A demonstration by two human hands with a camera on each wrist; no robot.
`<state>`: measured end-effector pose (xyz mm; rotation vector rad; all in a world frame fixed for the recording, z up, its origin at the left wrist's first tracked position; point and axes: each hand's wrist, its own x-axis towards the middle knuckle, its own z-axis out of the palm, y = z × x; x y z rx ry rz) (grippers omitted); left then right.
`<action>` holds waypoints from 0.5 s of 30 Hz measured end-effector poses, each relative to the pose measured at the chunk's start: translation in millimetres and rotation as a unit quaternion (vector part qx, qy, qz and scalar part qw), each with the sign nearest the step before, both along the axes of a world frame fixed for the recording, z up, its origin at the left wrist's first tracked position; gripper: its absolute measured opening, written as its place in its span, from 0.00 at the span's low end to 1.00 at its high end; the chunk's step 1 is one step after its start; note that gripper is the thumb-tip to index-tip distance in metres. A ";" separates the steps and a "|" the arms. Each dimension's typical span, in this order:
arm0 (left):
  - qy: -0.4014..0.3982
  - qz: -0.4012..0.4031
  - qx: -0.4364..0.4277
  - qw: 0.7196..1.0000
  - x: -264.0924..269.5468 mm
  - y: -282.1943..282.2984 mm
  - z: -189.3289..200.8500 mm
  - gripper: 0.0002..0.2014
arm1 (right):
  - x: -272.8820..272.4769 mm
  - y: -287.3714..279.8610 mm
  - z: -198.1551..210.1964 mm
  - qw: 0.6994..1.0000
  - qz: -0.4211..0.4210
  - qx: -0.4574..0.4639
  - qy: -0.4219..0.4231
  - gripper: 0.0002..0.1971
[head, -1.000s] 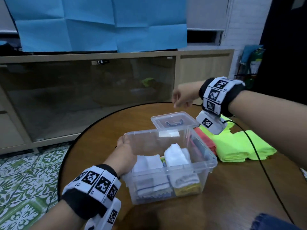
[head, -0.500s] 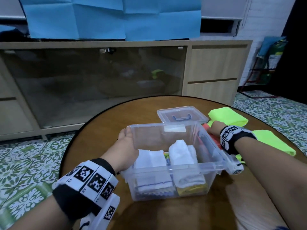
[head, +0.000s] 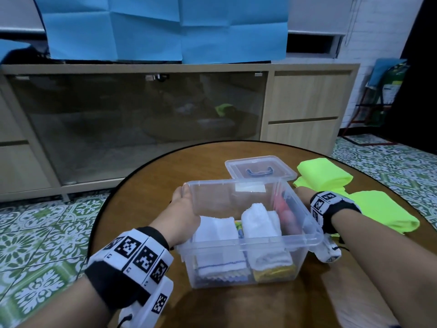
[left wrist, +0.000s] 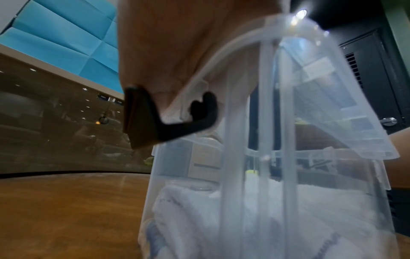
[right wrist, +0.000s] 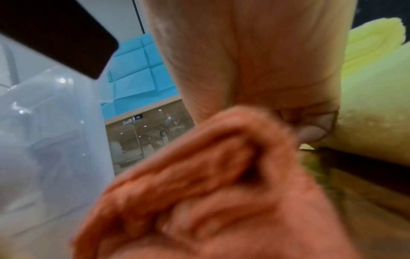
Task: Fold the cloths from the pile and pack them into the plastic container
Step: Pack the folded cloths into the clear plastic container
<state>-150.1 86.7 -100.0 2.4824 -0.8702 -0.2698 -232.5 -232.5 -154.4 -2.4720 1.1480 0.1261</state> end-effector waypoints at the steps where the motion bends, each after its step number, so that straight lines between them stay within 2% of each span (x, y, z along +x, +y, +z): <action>1: 0.001 0.000 -0.001 1.000 0.1 -0.1 0.1 0.34 | -2.4 1.1 4.1 1.000 0.001 0.007 -0.002 0.18; 4: 0.007 -0.003 -0.006 1.000 -2.5 0.4 2.8 0.34 | -7.7 0.8 15.3 0.998 -0.023 0.059 -0.022 0.16; 6: 0.008 -0.001 -0.004 1.000 -3.1 0.5 3.0 0.33 | -11.8 6.6 23.3 0.994 -0.050 0.098 0.012 0.12; 9: 0.003 0.005 -0.007 1.000 -2.2 1.5 3.5 0.32 | -16.0 7.0 31.8 0.992 -0.059 0.110 0.006 0.11; 13: 0.036 0.008 -0.029 0.999 0.9 5.3 4.8 0.29 | -21.8 1.6 76.0 0.986 -0.052 0.066 -0.147 0.00; 15: 0.033 0.021 -0.058 0.998 3.8 6.9 8.1 0.23 | -29.1 7.4 114.5 0.975 -0.031 0.030 -0.217 0.06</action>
